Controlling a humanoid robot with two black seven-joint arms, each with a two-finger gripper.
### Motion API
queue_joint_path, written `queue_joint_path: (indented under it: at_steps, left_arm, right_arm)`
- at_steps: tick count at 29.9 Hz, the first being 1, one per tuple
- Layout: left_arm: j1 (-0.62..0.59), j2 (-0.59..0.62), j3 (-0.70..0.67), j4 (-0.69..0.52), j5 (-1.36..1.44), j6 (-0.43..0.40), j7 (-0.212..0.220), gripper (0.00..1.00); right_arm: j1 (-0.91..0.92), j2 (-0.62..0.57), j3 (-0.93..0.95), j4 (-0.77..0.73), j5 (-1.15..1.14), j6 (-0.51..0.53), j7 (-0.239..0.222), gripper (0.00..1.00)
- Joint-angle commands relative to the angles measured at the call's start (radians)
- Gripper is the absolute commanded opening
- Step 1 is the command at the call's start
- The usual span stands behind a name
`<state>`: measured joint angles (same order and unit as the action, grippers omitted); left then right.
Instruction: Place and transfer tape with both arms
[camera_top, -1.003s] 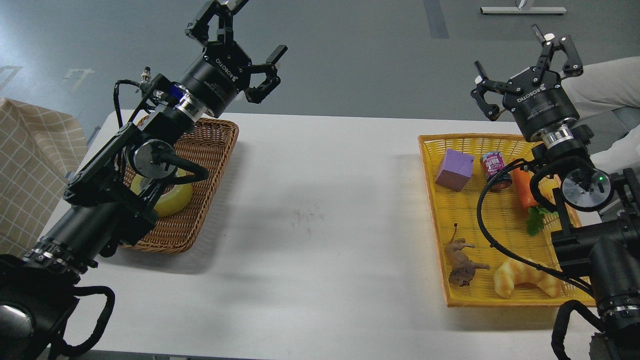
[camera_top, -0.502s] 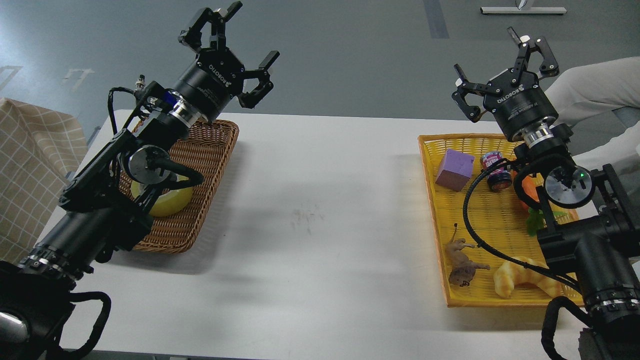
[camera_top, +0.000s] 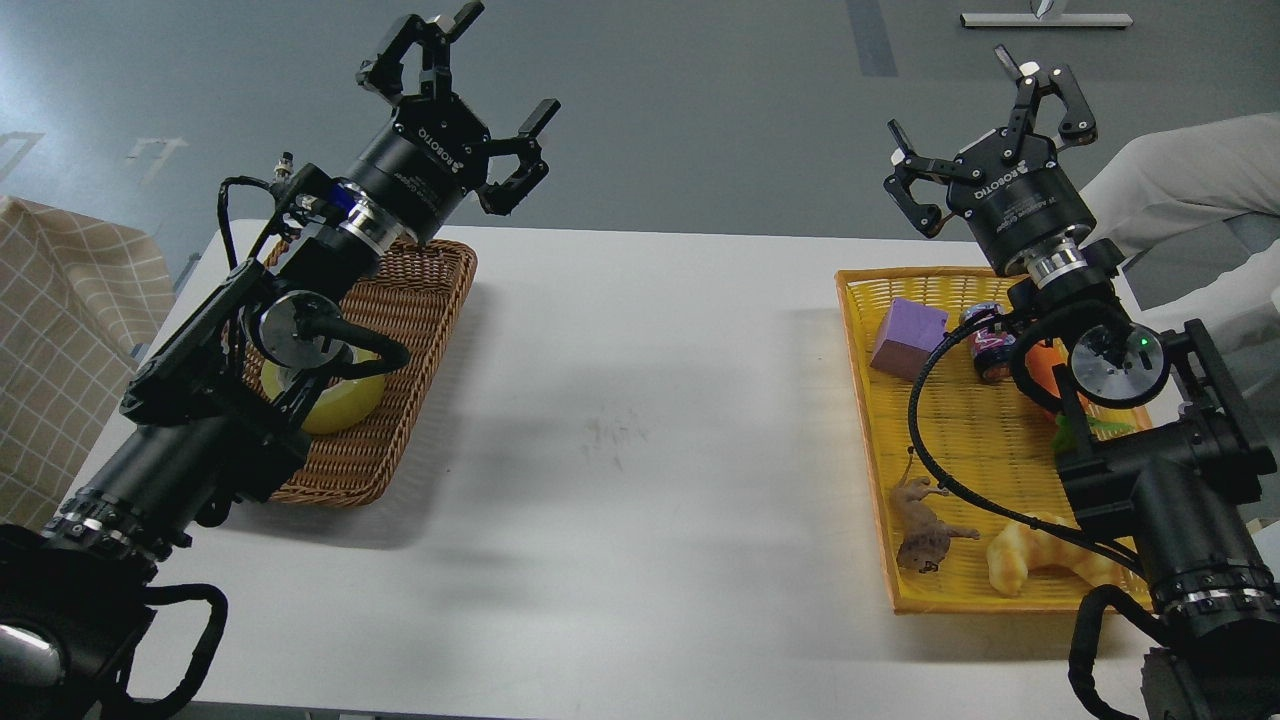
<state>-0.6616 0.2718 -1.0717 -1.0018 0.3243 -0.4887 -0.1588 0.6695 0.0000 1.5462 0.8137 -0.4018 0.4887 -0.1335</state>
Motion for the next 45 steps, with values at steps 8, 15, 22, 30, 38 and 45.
queue_joint_path:
  at_steps: [8,15,22,30,38,45]
  left_arm:
    - [0.017,-0.003,-0.017,0.000,-0.017,0.000,0.004,0.98]
    - [0.028,-0.002,-0.025,0.000,-0.019,0.000,0.004,0.98]
    - [0.028,-0.003,-0.027,0.000,-0.021,0.000,0.004,0.98]
    - [0.028,-0.003,-0.027,0.000,-0.021,0.000,0.002,0.98]
    - [0.030,-0.003,-0.027,0.000,-0.021,0.000,0.002,0.98]
    - [0.030,-0.003,-0.027,0.000,-0.021,0.000,0.002,0.98]
  right_arm:
    - [0.015,0.000,-0.023,-0.018,0.000,0.000,0.005,1.00]
    - [0.015,0.000,-0.025,-0.018,0.000,0.000,0.006,1.00]
    - [0.015,0.000,-0.025,-0.018,0.000,0.000,0.006,1.00]
    - [0.015,0.000,-0.025,-0.013,0.000,0.000,0.006,1.00]
    - [0.012,0.000,-0.026,-0.014,0.000,0.000,0.006,1.00]
    - [0.015,0.000,-0.052,-0.021,-0.002,0.000,0.003,1.00]
